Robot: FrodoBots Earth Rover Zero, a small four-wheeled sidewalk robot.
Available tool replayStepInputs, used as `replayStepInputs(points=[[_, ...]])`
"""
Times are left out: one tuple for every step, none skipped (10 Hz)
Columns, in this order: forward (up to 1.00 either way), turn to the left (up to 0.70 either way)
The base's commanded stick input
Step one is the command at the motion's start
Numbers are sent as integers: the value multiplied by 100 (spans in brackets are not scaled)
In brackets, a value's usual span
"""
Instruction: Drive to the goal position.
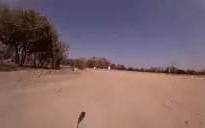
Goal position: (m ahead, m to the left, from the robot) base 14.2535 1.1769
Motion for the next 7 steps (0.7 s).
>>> replayStepInputs(points=[[100, 0], [100, 0], [100, 0], [100, 0], [100, 0], [100, 0], [100, 0]])
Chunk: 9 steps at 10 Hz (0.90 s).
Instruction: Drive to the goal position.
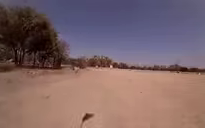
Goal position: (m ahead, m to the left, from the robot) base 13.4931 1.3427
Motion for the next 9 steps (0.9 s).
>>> replayStepInputs(points=[[100, 0], [100, 0], [100, 0], [100, 0], [100, 0], [100, 0], [100, 0], [100, 0], [100, 0]])
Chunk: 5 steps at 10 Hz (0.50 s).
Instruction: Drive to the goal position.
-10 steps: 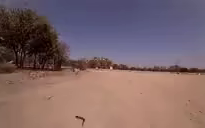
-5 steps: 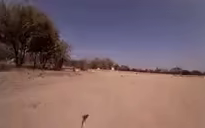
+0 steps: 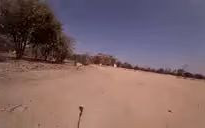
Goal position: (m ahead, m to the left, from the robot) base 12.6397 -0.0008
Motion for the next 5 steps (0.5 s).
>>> replayStepInputs(points=[[100, 0], [100, 0], [100, 0], [100, 0], [100, 0]])
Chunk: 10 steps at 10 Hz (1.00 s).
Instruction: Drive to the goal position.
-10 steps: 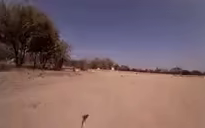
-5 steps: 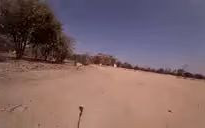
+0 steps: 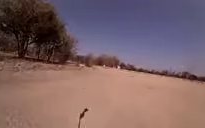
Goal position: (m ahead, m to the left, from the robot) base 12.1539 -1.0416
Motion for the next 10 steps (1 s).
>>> replayStepInputs(points=[[100, 0], [100, 0], [100, 0], [100, 0], [100, 0], [100, 0], [100, 0], [100, 0], [100, 0], [100, 0]])
